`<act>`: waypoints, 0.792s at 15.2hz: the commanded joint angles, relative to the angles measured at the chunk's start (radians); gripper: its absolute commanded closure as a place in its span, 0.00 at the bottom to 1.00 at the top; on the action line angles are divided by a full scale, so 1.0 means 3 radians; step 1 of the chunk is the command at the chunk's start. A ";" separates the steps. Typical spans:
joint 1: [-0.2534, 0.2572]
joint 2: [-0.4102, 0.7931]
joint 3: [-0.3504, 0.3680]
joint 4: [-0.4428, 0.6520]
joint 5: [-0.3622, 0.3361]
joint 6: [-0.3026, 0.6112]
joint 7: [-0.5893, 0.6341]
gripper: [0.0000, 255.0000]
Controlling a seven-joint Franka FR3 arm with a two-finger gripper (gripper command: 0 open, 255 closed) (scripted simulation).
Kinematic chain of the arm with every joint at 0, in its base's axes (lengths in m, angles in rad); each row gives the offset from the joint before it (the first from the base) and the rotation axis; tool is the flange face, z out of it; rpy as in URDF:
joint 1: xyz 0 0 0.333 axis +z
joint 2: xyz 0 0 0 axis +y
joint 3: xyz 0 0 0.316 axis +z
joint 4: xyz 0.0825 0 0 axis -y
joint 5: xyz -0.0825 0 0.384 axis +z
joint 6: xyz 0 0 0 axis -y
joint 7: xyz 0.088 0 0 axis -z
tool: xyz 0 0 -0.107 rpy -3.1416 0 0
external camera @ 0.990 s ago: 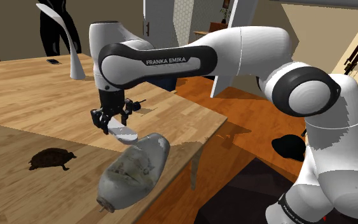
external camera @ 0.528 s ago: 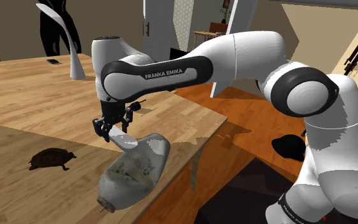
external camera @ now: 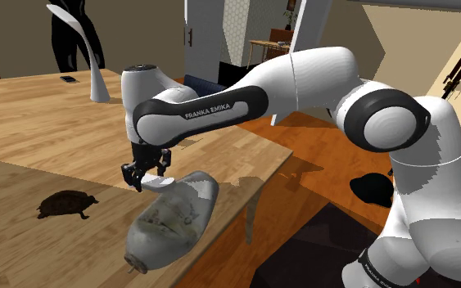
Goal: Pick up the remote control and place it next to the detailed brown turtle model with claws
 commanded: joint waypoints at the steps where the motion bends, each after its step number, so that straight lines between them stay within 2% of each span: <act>1: 0.0002 0.0043 -0.0004 -0.0055 -0.0005 0.0070 0.0006 1.00; 4: 0.0002 0.0086 -0.0008 -0.0115 -0.0012 0.0172 0.0010 1.00; 12: 0.0001 0.0086 -0.0007 -0.0115 -0.0013 0.0171 0.0010 1.00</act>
